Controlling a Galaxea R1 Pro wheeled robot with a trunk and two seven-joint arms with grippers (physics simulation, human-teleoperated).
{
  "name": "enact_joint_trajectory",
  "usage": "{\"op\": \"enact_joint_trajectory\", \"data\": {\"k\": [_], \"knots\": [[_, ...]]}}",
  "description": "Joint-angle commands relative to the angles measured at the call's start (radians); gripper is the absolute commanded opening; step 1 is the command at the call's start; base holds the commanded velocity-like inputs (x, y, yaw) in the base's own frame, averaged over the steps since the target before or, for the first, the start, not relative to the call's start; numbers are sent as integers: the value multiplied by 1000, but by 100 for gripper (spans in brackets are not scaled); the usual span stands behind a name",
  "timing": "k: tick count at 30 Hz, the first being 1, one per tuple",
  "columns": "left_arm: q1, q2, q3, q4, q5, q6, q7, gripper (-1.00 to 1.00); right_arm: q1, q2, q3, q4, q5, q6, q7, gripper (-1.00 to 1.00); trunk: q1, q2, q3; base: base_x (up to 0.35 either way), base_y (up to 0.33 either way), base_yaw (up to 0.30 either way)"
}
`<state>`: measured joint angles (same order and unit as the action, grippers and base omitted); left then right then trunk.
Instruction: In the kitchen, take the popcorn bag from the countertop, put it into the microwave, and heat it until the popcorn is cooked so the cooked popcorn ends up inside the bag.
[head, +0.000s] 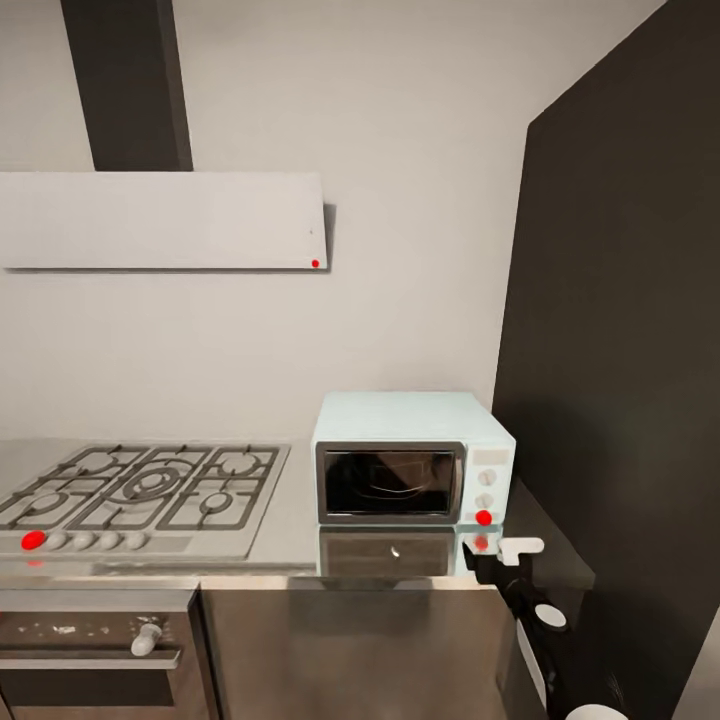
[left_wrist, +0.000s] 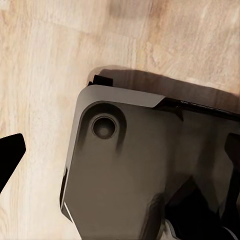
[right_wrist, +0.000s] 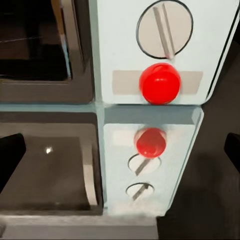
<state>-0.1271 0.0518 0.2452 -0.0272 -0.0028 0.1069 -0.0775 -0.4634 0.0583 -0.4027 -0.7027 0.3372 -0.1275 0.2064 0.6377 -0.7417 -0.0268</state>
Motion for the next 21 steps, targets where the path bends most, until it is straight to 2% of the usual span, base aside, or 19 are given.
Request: {"op": "enact_joint_trajectory", "data": {"k": [1,13,16,21], "knots": [[0,0,6,-2,0,7,-4,100,-1,2,-9,5,9,-10,9,100,0,-1,-2,1,-1,0],[0,-1,6,-2,0,7,-4,100,-1,0,-13,16,9,-20,10,100,0,-1,-2,1,0,0],[0,-1,6,-2,0,7,-4,100,-1,-3,-15,19,9,-22,9,100,0,-1,-2,167,0,0],[0,0,6,-2,0,7,-4,100,-1,-10,-62,23,9,-23,9,100,0,-1,-2,139,0,0]]}}
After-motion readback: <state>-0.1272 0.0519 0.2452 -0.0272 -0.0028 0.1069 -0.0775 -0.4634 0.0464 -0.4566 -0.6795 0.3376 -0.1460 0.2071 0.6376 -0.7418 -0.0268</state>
